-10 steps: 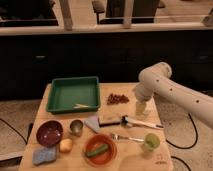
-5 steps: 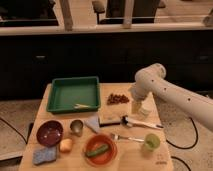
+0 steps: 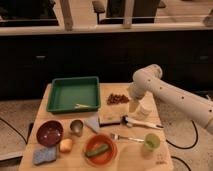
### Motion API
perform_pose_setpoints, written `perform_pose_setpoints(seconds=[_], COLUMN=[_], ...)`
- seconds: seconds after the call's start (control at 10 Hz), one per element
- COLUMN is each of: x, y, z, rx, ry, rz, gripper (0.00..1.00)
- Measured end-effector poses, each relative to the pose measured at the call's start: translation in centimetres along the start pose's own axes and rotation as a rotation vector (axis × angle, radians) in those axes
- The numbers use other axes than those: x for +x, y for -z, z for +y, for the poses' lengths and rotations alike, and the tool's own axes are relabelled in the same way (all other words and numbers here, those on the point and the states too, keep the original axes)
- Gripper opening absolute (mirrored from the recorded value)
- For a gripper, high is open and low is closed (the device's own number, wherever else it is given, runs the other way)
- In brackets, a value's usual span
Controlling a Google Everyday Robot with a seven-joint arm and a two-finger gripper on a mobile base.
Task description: Place grapes in metal cup
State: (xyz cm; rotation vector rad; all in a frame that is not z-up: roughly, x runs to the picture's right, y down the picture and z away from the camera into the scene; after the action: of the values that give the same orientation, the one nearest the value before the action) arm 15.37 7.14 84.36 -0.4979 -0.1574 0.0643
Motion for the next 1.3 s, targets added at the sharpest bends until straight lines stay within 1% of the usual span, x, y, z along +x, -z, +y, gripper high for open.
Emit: perform_pose_setpoints(seconds=[0.3, 0.4, 0.6, 1.1, 1.3], x=[-0.1, -0.3, 0.0, -0.1, 0.3], y=[-1.1, -1.9, -2.6, -3.7, -4.3], z=[-0.7, -1.3, -1.6, -2.3, -2.4], rx=[-0.003, -0.004, -0.008, -0.024, -0.032], ry=[-0.024, -0.033, -0.05, -0.069, -0.082], rz=[-0.017, -0.025, -0.034, -0.051, -0.059], gripper=[0.8, 0.8, 0.8, 0.8, 0.8])
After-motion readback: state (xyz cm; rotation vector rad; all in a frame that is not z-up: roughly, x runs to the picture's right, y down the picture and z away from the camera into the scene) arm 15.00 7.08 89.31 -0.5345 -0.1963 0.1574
